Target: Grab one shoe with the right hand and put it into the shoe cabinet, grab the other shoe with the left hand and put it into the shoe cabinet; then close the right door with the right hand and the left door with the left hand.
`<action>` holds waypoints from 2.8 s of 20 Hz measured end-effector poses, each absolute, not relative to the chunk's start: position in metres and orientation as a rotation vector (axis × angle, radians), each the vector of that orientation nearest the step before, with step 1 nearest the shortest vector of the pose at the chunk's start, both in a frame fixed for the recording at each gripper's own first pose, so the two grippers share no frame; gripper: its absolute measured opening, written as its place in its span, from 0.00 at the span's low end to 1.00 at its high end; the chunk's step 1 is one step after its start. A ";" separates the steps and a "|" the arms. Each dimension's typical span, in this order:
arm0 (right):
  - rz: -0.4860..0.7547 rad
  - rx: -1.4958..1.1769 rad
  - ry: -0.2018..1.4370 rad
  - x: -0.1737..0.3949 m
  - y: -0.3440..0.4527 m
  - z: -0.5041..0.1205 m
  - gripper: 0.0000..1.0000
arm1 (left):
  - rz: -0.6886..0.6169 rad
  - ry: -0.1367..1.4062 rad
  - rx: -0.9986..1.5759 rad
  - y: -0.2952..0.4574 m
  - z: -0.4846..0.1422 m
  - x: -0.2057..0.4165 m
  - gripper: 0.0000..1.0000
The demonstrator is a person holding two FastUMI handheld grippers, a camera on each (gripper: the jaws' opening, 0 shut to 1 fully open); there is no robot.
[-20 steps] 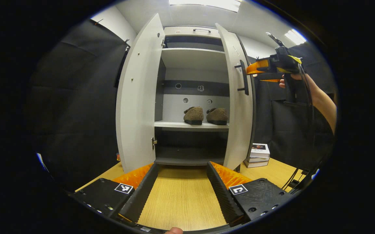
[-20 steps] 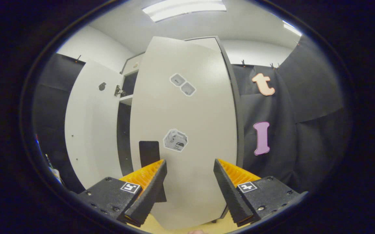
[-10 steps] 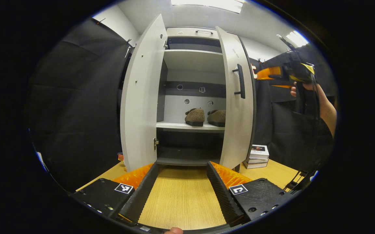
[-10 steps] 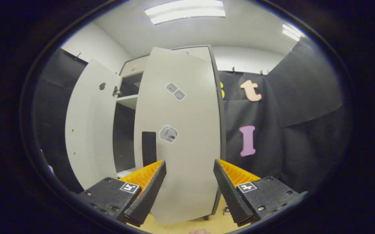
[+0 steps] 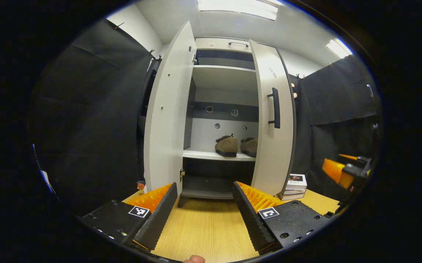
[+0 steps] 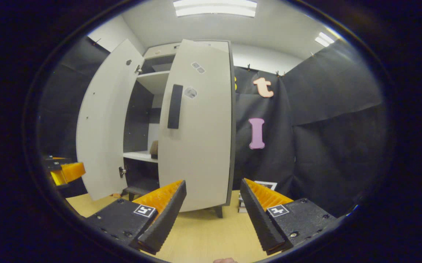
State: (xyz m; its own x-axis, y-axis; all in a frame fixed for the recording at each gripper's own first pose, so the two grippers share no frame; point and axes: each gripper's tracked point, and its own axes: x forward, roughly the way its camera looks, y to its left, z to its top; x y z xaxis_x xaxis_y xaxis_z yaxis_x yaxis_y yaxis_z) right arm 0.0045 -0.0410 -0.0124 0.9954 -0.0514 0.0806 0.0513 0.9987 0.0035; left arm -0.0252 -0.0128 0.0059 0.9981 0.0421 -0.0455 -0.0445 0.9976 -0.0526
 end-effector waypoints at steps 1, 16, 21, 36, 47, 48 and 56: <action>-0.047 0.011 -0.049 0.002 -0.041 -0.028 0.96 | 0.040 0.048 -0.060 -0.015 0.006 -0.025 0.92; 0.005 0.129 0.035 -0.002 -0.023 -0.057 0.96 | 0.316 -0.122 -0.048 0.168 0.146 -0.010 0.93; 0.001 0.110 0.008 -0.003 -0.025 -0.045 0.96 | 0.417 -0.162 0.017 0.232 0.160 0.024 0.94; -0.059 0.069 -0.014 0.005 -0.045 -0.027 0.96 | 0.292 -0.155 -0.103 0.211 0.159 0.077 0.93; -0.073 0.065 -0.026 -0.002 -0.059 -0.020 0.96 | 0.020 -0.146 -0.079 0.067 0.161 0.131 0.93; -0.077 0.068 -0.024 -0.004 -0.060 -0.020 0.96 | 0.008 -0.147 -0.071 0.058 0.160 0.138 0.93; -0.083 0.062 -0.014 -0.011 -0.068 -0.026 0.96 | 0.039 -0.120 -0.015 0.053 0.144 0.137 0.94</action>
